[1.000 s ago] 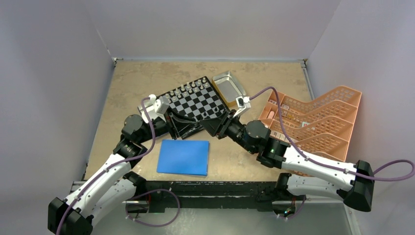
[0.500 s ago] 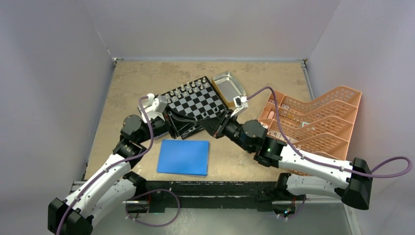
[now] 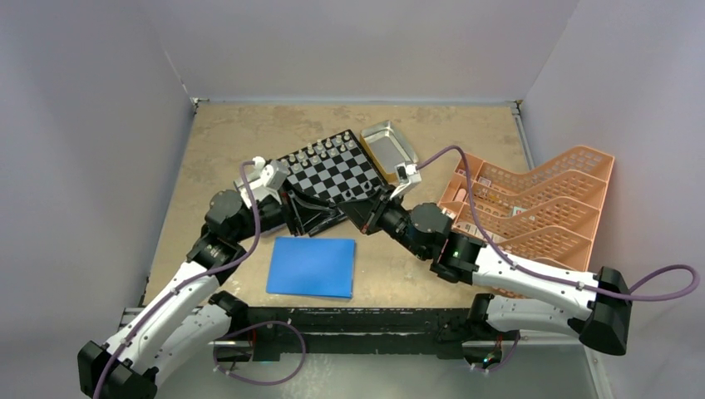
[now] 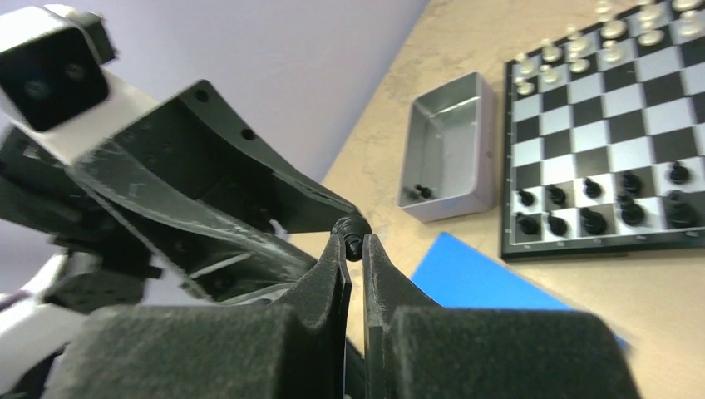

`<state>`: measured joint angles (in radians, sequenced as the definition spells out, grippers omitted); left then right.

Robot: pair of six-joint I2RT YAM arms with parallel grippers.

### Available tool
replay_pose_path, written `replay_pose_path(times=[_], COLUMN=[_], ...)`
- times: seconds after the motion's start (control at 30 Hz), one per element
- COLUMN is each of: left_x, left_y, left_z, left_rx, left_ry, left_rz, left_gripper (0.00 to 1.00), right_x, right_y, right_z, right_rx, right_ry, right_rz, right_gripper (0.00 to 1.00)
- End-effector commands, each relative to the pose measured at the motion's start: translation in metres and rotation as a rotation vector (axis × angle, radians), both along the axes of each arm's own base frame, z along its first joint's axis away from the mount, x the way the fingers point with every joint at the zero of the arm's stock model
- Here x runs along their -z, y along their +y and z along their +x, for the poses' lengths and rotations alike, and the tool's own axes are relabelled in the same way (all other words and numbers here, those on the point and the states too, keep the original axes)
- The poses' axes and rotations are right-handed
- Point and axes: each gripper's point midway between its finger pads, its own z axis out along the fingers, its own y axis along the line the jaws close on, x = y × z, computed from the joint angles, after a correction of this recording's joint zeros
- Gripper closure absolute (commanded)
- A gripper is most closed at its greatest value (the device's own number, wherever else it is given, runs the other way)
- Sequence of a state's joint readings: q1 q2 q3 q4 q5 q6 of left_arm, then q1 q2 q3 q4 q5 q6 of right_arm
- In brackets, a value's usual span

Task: Set up the chess pieces on the board
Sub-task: Place the chess piece on the chessboard.

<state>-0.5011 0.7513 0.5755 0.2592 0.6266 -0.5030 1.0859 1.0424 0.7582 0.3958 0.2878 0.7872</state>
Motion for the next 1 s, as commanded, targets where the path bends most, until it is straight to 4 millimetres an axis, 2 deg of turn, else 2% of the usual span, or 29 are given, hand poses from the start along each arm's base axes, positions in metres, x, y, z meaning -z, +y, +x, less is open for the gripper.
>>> replay_pose_path(times=[0.0, 0.1, 0.33, 0.5, 0.6, 0.7, 0.73, 0.77, 0.87, 0.97], left_x=[-0.009, -0.006, -0.005, 0.016, 0.026, 0.037, 0.039, 0.040, 0.034, 0.030], left_y=[0.012, 0.020, 0.047, 0.075, 0.088, 0.091, 0.092, 0.092, 0.100, 0.102], left_z=[0.005, 0.007, 0.007, 0.012, 0.017, 0.014, 0.012, 0.010, 0.006, 0.002], left_rx=[-0.082, -0.116, -0.190, -0.312, -0.401, -0.427, -0.428, -0.430, -0.460, -0.461], left_ry=[0.038, 0.022, -0.111, -0.136, -0.112, -0.077, -0.070, -0.072, -0.089, -0.116], left_rz=[0.089, 0.178, 0.359, 0.459, 0.460, 0.435, 0.424, 0.415, 0.406, 0.394], left_gripper=[0.61, 0.56, 0.41, 0.33, 0.28, 0.15, 0.06, 0.01, 0.00, 0.00], right_x=[-0.016, -0.005, 0.041, 0.081, 0.103, 0.122, 0.128, 0.134, 0.152, 0.160], right_y=[-0.022, -0.029, -0.042, -0.042, -0.043, -0.042, -0.041, -0.040, -0.042, -0.045], right_z=[0.022, 0.034, 0.071, 0.093, 0.103, 0.115, 0.119, 0.124, 0.136, 0.148], right_rx=[0.128, 0.160, 0.234, 0.258, 0.269, 0.269, 0.269, 0.266, 0.278, 0.293], right_ry=[-0.068, -0.063, 0.001, 0.068, 0.101, 0.130, 0.138, 0.145, 0.176, 0.188], right_rz=[-0.085, -0.168, -0.406, -0.577, -0.661, -0.719, -0.735, -0.747, -0.788, -0.806], right_gripper=[1.00, 1.00, 1.00, 0.99, 0.99, 0.99, 0.98, 0.98, 0.98, 0.98])
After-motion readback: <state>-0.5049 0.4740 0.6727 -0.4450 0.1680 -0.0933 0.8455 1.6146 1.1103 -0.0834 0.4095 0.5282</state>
